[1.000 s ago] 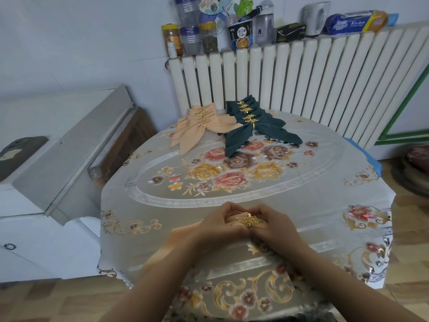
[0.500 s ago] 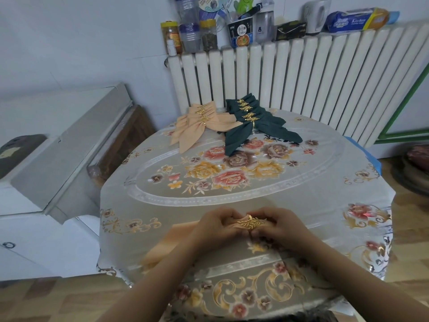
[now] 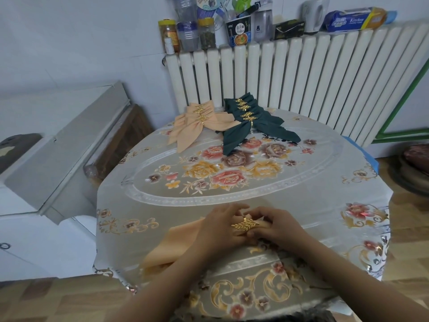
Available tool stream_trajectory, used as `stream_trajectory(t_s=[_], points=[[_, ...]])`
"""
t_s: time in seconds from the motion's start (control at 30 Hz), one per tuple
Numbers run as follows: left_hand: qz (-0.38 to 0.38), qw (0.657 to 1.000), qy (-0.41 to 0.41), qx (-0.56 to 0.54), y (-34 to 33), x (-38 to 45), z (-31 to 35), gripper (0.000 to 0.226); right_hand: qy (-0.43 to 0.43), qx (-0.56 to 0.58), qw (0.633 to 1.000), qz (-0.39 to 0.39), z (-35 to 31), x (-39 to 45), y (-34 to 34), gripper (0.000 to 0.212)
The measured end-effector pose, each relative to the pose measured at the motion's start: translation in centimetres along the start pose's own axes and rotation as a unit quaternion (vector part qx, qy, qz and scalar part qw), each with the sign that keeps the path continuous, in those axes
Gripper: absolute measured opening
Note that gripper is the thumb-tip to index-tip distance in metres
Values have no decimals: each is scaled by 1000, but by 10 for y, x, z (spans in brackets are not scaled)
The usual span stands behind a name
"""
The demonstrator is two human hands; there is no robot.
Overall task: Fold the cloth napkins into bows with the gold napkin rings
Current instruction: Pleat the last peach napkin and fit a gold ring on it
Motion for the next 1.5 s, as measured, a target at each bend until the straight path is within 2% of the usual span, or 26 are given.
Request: stream_trajectory(t_s=[0.23,0.4,0.53,0.63,0.73,0.83,1.07,1.33,1.43,1.5], points=[[67,996,-51,5,2,-4,-1,46,52,-49,997,-1,3,-1,-2,33],[38,994,-73,75,15,-8,-6,41,78,-80,994,-13,3,-1,-6,35],[2,982,-100,157,18,-6,-3,53,76,-74,994,-3,2,-2,-6,30],[-6,986,-80,146,17,-6,1,60,72,-60,996,-10,3,-2,-4,33],[30,990,-54,124,14,-9,2,45,72,-62,995,-15,2,-1,-3,33],[35,990,-53,124,10,-10,2,37,80,-58,995,0,1,-3,-5,29],[-26,983,-73,165,23,-7,-1,35,91,-80,993,15,3,-4,-9,35],[-53,983,-31,173,36,-14,-16,42,83,-101,991,25,5,-4,-10,43],[-26,988,-7,150,36,-23,-26,57,79,-110,990,30,6,-4,-10,36],[4,994,13,112,36,-34,-35,59,79,-123,989,32,4,-5,-11,37]])
Point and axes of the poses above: each hand's wrist, its own x-axis towards the middle knuckle, its own y-axis out of the back of the hand, z = x × y, the point moved 1 cm from there along x, towards the middle knuckle, and after that the axes turned 11 degrees about x, right-handed, at the moved point
